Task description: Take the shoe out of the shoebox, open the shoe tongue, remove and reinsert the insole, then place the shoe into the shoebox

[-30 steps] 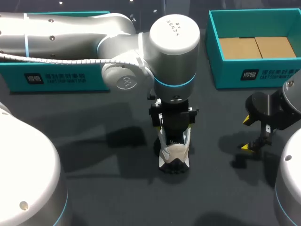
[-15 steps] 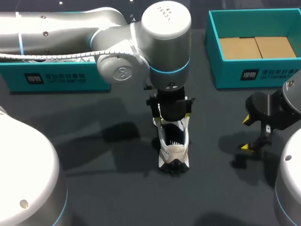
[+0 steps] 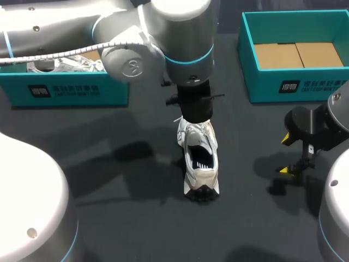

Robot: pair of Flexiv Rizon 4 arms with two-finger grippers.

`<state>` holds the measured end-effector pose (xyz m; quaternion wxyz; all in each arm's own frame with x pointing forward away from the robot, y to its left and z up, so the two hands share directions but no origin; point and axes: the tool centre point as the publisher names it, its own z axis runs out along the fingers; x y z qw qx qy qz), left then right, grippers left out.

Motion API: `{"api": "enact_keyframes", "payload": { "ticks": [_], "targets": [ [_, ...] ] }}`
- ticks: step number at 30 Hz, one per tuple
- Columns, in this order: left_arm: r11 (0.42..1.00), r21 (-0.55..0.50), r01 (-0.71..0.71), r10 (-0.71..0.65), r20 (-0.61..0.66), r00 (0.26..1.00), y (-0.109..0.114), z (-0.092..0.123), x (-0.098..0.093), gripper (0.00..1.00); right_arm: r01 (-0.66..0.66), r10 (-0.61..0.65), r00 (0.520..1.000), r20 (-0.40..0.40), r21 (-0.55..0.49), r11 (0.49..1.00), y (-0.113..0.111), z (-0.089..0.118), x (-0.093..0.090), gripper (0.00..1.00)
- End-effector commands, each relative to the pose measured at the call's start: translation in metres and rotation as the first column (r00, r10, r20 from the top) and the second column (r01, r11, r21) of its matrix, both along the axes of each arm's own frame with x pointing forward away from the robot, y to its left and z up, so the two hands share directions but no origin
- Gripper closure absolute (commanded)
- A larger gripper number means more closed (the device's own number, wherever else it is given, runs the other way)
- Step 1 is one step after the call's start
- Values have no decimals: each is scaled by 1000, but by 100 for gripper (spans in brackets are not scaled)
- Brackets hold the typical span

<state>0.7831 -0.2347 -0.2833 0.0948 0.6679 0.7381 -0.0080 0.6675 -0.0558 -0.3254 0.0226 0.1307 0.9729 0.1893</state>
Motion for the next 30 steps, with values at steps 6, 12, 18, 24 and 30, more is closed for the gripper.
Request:
{"api": "enact_keyframes", "payload": {
  "ticks": [6,12,18,24,30],
  "targets": [
    [999,-16,31,-31,-18,999,3,0,-13,80,2,-2,1000,3,-1,1000,0,0,-2,0],
    [998,-31,53,-54,-37,998,0,-8,-26,89,2,-2,1000,3,-1,1000,0,0,-2,0],
    [997,-38,66,-69,-87,994,-2,-29,-37,89,2,-2,1000,3,-1,1000,0,0,-2,0],
    [996,-43,78,-83,-135,987,-4,-52,-50,88,2,-2,1000,3,-1,1000,0,0,-2,0],
    [996,-17,91,-92,-114,989,0,-53,-62,84,2,-2,1000,3,-1,1000,0,0,-2,0]
  ]
}}
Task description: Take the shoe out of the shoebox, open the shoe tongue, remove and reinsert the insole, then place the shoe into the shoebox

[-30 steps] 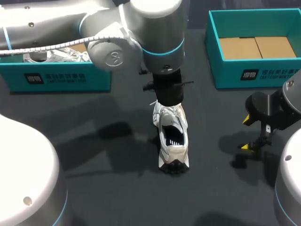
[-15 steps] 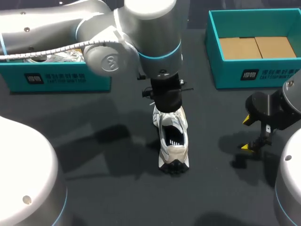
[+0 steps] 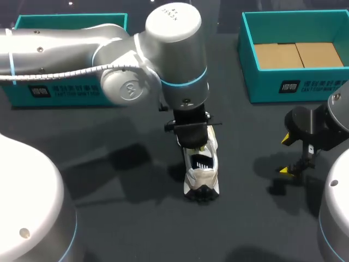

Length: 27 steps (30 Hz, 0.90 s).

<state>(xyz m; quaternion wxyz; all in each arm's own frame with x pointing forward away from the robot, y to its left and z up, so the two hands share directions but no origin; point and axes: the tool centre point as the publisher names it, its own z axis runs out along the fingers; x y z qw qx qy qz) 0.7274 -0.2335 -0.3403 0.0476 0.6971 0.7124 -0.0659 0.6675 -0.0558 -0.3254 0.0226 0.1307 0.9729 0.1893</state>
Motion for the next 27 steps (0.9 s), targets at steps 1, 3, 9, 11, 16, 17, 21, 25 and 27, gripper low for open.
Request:
{"api": "enact_keyframes", "payload": {
  "ticks": [1,3,9,11,16,17,21,25,27],
  "targets": [
    [1000,3,3,-3,39,999,-1,8,-7,83,2,-2,1000,3,-1,1000,0,0,-2,0],
    [1000,-9,8,-7,57,998,-1,18,-8,81,2,-2,1000,3,-1,1000,0,0,-2,0],
    [1000,-3,-3,3,64,998,-3,17,-2,80,2,-2,1000,3,-1,1000,0,0,-2,0],
    [1000,10,-15,15,44,999,-3,5,0,81,2,-2,1000,3,-1,1000,0,0,-2,0],
    [999,8,-45,45,-22,999,-1,-19,-3,80,2,-2,1000,3,-1,1000,0,0,-2,0],
    [999,3,-46,46,-22,999,0,-17,-5,80,2,-2,1000,3,-1,1000,0,0,-2,0],
    [998,-26,-54,54,24,998,7,5,-18,75,2,-2,1000,3,-1,1000,0,0,-2,0],
    [996,-33,-80,82,54,995,14,36,-32,63,2,-2,1000,3,-1,1000,0,0,-2,0],
    [994,-38,-105,107,38,994,17,51,-39,53,2,-2,1000,3,-1,1000,0,0,-2,0]
  ]
}}
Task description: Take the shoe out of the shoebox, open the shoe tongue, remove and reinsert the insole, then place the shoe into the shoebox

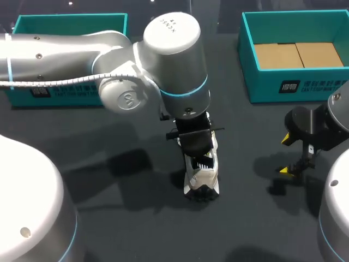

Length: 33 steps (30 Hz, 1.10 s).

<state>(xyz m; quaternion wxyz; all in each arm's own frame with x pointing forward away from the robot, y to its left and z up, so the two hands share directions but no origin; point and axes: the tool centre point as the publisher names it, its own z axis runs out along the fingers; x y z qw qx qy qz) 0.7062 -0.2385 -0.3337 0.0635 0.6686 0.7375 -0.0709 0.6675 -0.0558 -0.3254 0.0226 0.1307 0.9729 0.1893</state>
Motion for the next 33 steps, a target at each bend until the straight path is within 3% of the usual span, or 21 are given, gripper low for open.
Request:
{"api": "enact_keyframes", "payload": {
  "ticks": [1,2,3,4,16,19,20,22,23,33],
  "targets": [
    [998,-9,-55,55,30,998,23,51,-21,51,2,-2,1000,3,-1,1000,0,0,-2,0],
    [997,-14,-81,81,4,997,23,56,-24,40,2,-2,1000,3,-1,1000,0,0,-2,0],
    [992,-13,-122,122,-32,992,24,62,-26,13,2,-2,1000,3,-1,1000,0,0,-2,0],
    [982,22,-190,191,-79,978,25,68,-27,0,2,-2,1000,3,-1,1000,0,0,-2,0],
    [974,52,-221,225,-93,970,26,70,-28,0,2,-2,1000,3,-1,1000,0,0,-2,0],
    [902,111,-417,429,-124,895,18,67,-42,0,2,-2,1000,3,-1,1000,0,0,-2,0],
    [844,159,-512,533,-136,835,15,67,-47,0,2,-2,1000,3,-1,1000,0,0,-2,0],
    [685,253,-684,718,-70,693,9,66,-54,0,2,-2,1000,3,-1,1000,0,0,-2,0],
    [527,273,-805,829,44,558,8,68,-60,0,2,-2,1000,3,-1,1000,0,0,-2,0],
    [527,273,-805,829,44,558,8,68,-60,0,2,-2,1000,3,-1,1000,0,0,-2,0]
  ]
}}
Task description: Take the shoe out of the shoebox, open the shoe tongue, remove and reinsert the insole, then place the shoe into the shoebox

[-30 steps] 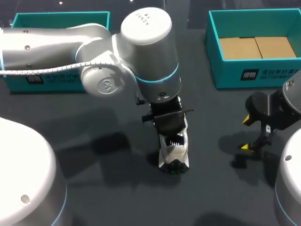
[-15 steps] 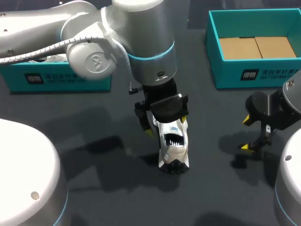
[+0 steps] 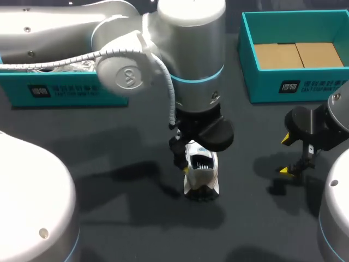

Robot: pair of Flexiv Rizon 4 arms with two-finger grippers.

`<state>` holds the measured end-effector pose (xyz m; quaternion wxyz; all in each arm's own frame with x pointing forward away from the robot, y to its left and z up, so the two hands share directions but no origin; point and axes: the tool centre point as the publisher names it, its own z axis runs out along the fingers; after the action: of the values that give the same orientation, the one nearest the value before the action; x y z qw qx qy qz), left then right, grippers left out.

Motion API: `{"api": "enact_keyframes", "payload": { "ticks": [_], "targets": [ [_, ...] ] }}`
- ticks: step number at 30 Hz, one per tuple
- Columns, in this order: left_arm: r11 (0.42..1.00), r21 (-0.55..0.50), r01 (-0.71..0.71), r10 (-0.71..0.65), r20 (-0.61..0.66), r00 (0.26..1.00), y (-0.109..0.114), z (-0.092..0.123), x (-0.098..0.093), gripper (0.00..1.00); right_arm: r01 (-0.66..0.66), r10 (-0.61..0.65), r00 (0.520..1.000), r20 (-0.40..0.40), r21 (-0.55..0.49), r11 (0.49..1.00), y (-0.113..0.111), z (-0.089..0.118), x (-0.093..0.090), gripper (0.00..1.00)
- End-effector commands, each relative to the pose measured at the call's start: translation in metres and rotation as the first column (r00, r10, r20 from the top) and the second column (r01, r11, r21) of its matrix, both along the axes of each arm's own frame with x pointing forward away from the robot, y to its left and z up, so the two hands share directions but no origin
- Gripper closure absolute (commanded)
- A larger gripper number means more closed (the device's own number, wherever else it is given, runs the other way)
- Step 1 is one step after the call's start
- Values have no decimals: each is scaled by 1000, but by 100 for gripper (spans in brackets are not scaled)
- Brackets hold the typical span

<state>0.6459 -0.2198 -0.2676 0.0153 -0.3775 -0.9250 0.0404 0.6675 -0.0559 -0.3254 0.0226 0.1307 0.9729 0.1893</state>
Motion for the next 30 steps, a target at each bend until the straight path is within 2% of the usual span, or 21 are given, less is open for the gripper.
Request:
{"api": "enact_keyframes", "payload": {
  "ticks": [1,2,6,8,9,13,17,30],
  "targets": [
    [949,156,-275,273,36,961,-11,2,1,0,1,-1,1000,3,-1,1000,0,0,-2,0],
    [949,156,-275,273,36,961,-11,2,1,0,1,-1,1000,3,-1,1000,0,0,-2,0],
    [876,169,-451,456,13,890,-14,-6,-5,0,1,-1,1000,3,-1,1000,0,0,-2,0],
    [852,175,-493,500,4,866,-17,-11,-9,0,1,-1,1000,3,-1,1000,0,0,-2,0],
    [811,193,-552,559,27,829,-19,-14,-11,0,1,-1,1000,3,-1,1000,0,0,-2,0],
    [753,199,-627,627,71,776,-25,-25,-19,0,1,-1,1000,3,-1,1000,0,0,-2,0],
    [701,188,-689,688,77,721,-23,-36,-17,0,1,-1,1000,3,-1,1000,0,0,-2,0],
    [681,149,-717,716,74,695,-19,-65,-21,0,1,-1,1000,3,-1,1000,0,0,-2,0]
  ]
}}
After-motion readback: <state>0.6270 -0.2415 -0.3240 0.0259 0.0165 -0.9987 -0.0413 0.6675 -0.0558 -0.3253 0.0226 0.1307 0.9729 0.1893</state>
